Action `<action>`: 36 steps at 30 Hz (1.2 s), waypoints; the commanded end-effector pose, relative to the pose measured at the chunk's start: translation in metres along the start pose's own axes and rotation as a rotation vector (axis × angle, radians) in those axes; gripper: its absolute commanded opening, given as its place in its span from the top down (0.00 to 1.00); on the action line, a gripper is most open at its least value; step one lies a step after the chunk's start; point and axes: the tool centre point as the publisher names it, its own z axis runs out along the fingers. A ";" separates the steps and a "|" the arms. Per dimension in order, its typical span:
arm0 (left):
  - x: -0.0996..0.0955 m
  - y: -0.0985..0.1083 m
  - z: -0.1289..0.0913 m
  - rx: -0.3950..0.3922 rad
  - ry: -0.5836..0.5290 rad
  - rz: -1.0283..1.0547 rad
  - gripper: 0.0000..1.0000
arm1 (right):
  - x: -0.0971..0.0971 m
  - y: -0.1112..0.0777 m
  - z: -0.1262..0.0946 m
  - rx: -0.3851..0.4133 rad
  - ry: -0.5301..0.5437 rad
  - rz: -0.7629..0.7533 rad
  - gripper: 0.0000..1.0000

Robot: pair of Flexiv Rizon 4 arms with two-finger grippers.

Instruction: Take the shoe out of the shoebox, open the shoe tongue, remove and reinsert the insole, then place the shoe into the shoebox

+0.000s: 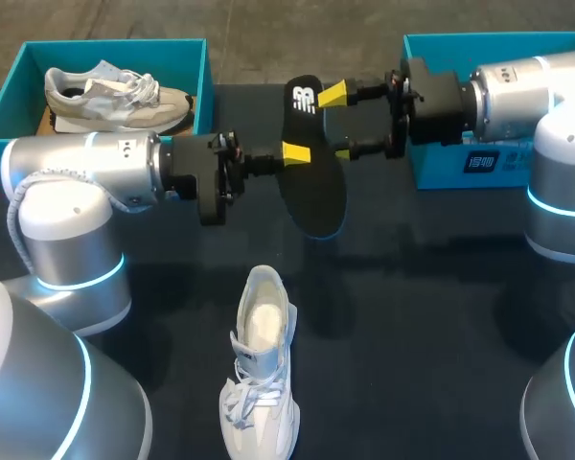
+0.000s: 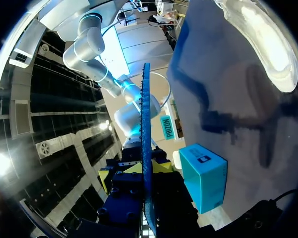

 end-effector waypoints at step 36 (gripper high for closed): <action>0.014 0.002 -0.080 0.028 0.026 -0.138 1.00 | 0.003 -0.045 -0.004 0.009 -0.047 -0.025 0.00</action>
